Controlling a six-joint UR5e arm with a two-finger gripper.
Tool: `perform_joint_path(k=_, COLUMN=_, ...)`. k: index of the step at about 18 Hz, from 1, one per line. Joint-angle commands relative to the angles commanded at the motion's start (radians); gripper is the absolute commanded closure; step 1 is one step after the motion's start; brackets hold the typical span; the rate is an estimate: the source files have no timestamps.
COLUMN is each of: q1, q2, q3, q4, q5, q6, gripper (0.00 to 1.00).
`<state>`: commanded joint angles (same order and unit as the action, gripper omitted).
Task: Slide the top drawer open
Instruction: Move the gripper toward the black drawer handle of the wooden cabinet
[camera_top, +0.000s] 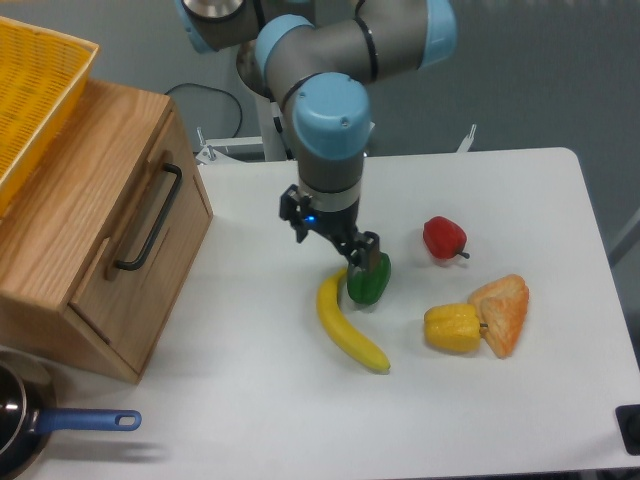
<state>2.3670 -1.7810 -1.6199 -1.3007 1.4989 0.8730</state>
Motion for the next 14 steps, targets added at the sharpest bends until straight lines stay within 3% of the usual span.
perform_joint_path(k=5, q1=-0.003, q2=0.029, q3=-0.003, q4=-0.055, q5=-0.126, q6=-0.072, gripper=0.00)
perform_joint_path(k=14, q1=-0.057, q2=0.077, q3=0.011, q4=-0.095, q5=-0.150, q6=-0.173, gripper=0.00)
